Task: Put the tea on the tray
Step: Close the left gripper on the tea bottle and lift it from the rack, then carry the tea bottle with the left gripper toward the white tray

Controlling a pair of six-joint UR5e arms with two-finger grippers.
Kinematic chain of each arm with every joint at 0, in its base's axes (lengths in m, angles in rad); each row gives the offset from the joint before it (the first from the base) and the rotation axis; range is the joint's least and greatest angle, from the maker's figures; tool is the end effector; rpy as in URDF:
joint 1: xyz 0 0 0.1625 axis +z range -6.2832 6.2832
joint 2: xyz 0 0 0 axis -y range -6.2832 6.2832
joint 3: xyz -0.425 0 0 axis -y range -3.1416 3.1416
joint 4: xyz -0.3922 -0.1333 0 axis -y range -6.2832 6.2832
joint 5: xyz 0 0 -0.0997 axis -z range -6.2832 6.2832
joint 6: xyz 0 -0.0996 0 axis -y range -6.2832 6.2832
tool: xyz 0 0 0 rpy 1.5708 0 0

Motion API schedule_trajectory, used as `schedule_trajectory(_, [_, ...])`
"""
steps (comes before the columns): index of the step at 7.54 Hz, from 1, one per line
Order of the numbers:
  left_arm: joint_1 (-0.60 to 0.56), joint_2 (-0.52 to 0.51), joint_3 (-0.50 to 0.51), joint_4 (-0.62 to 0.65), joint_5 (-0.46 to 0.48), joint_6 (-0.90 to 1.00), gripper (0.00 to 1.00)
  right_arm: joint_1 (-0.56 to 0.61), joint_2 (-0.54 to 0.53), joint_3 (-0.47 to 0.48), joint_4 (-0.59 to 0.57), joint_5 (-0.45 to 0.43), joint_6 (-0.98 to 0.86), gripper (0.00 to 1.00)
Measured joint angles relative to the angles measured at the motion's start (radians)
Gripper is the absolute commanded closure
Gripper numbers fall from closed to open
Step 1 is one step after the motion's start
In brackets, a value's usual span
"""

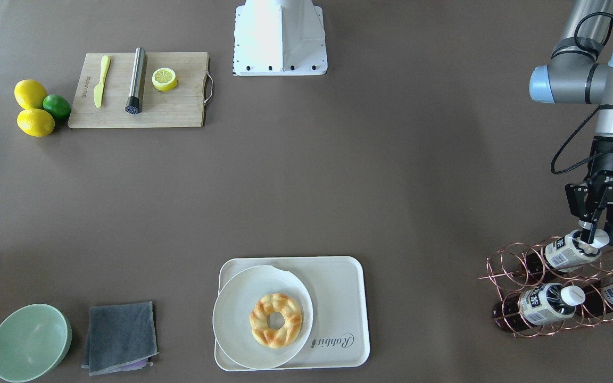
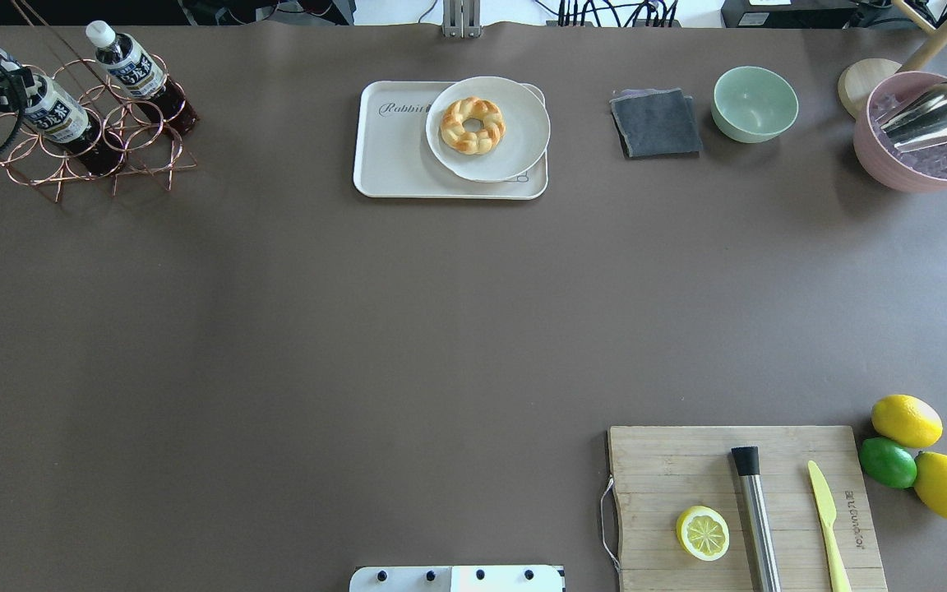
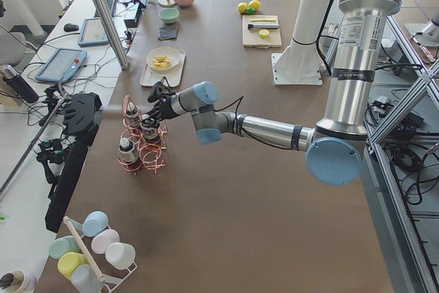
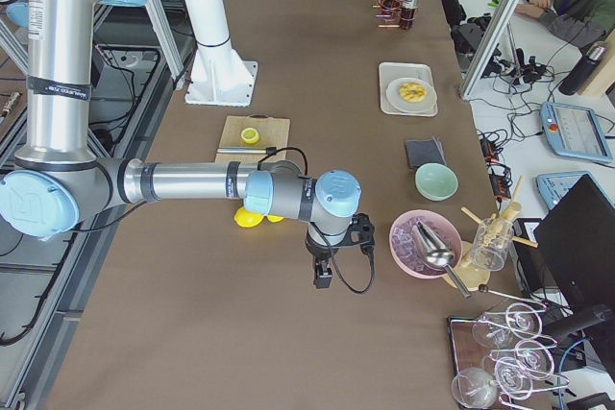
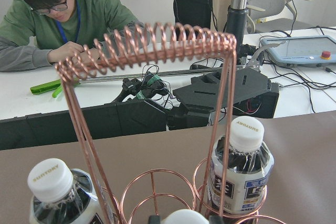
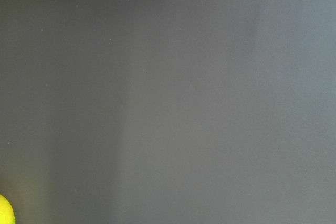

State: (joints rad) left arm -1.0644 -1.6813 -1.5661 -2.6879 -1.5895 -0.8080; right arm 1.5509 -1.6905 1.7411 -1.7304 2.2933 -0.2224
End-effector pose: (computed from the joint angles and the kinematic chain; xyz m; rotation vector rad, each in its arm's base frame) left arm 0.1588 -0.5574 0.4837 0.9612 0.7623 -0.2515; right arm 0.0588 -0.4332 0.6497 -0.0308 -0.7297 -0.1921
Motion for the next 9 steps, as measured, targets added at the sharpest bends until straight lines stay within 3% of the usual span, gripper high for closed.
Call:
schedule_trajectory(3, [-0.152, 0.000, -0.067, 0.075, -0.232, 0.003, 1.00, 0.000, -0.001, 0.000, 0.000, 0.000, 0.000, 0.00])
schedule_trajectory(5, [-0.262, 0.005, -0.172, 0.198, -0.390, 0.005, 1.00, 0.000, -0.001, 0.000, 0.000, 0.001, 0.000, 0.00])
schedule_trajectory(7, [-0.304, 0.012, -0.252, 0.274, -0.443, 0.005, 1.00, 0.000, -0.002, 0.000, 0.000, 0.001, 0.000, 0.00])
schedule_trajectory(9, [-0.292, 0.016, -0.294, 0.289, -0.428, 0.004, 1.00, 0.000, -0.003, 0.000, 0.000, 0.002, 0.000, 0.00])
